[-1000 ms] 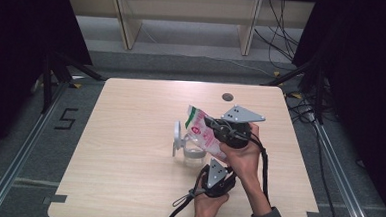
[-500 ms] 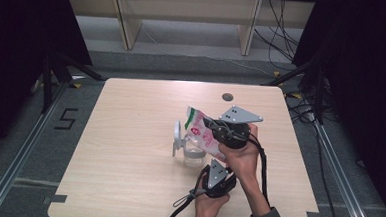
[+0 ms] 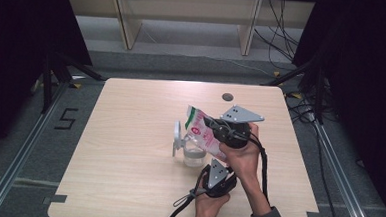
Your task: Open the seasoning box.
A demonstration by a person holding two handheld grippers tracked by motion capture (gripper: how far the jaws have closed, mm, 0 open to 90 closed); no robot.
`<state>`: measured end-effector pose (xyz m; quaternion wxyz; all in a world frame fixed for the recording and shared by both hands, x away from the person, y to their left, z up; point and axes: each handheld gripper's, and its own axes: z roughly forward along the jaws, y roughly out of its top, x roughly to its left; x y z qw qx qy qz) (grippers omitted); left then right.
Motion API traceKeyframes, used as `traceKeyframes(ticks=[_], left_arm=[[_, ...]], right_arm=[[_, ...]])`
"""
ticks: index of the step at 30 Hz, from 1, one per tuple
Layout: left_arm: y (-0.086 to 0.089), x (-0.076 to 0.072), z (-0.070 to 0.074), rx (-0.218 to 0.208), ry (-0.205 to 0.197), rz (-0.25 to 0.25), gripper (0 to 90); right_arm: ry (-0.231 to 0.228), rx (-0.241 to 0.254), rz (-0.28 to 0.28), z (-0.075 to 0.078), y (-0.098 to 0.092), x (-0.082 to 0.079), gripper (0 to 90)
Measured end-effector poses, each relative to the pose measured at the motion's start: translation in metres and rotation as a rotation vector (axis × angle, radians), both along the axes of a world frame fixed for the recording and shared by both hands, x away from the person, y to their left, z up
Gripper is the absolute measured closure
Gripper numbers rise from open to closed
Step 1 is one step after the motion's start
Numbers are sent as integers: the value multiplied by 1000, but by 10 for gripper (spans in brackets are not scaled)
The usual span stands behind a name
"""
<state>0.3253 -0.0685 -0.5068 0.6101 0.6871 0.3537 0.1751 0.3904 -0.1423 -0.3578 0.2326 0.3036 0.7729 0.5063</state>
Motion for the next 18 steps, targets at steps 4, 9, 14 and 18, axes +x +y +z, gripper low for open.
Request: traceKeyframes(ticks=[4, 9, 14, 18], left_arm=[[0, 0, 0, -5, 4, -2, 790], [-2, 1, 3, -4, -2, 2, 790], [-2, 2, 2, -4, -1, 4, 790], [-1, 3, 3, -7, -1, 5, 790]], right_arm=[[10, -13, 5, 1, 0, -1, 898], [-12, -21, 19, 1, 2, 0, 897], [-16, -21, 15, 2, 1, 2, 897], [-7, -27, 18, 2, 4, 1, 897]])
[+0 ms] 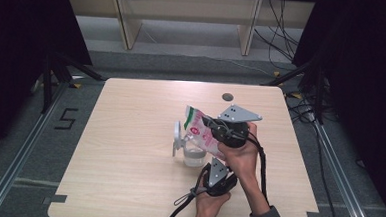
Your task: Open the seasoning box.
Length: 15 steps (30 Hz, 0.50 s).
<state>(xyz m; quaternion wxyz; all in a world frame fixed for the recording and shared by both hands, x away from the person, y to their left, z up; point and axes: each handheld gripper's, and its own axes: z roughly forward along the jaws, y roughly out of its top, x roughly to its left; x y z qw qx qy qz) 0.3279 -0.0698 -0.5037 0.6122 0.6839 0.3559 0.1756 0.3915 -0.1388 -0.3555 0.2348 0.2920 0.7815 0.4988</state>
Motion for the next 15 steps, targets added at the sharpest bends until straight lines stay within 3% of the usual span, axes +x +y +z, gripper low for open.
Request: traceKeyframes(ticks=[15], left_arm=[[0, 0, 0, 0, 4, -2, 790]], right_arm=[[1, -9, -8, 0, 0, 0, 897]])
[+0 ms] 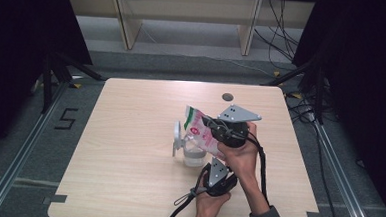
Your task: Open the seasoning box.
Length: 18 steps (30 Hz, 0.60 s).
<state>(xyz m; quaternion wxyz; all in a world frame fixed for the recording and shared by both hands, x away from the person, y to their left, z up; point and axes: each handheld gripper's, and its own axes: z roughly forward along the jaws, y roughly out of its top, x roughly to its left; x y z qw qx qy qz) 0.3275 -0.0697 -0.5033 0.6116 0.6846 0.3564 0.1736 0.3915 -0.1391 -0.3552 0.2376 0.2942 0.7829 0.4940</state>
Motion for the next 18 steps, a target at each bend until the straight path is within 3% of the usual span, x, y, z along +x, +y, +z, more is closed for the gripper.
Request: traceKeyframes(ticks=[18], left_arm=[[0, 0, 0, -5, -5, 2, 791]], right_arm=[[-11, 0, 20, -2, 4, 1, 896]])
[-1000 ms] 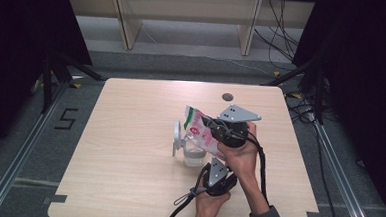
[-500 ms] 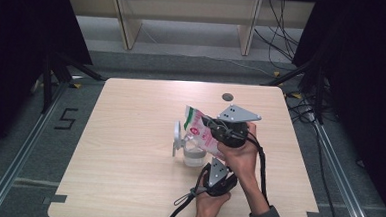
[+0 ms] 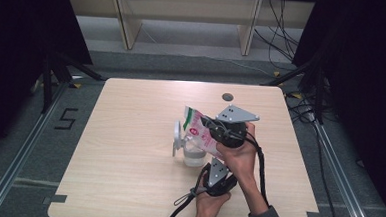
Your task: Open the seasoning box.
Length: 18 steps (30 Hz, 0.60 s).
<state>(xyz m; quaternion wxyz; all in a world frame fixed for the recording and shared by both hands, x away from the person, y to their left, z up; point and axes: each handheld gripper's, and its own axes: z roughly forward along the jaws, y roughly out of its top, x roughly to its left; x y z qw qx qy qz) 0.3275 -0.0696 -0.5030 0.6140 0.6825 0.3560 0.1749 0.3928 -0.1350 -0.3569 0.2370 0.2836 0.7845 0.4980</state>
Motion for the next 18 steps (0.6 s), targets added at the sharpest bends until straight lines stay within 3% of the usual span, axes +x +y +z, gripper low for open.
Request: traceKeyframes(ticks=[5, 9, 18], left_arm=[[0, 0, 1, -5, 1, -2, 791], [0, 0, 1, -11, 2, -4, 791], [0, 0, 1, -11, 0, -4, 790]], right_arm=[[18, 5, -21, 1, -1, -2, 896], [-4, -7, -13, 0, 1, -1, 896], [9, -2, -11, 1, 1, -1, 896]])
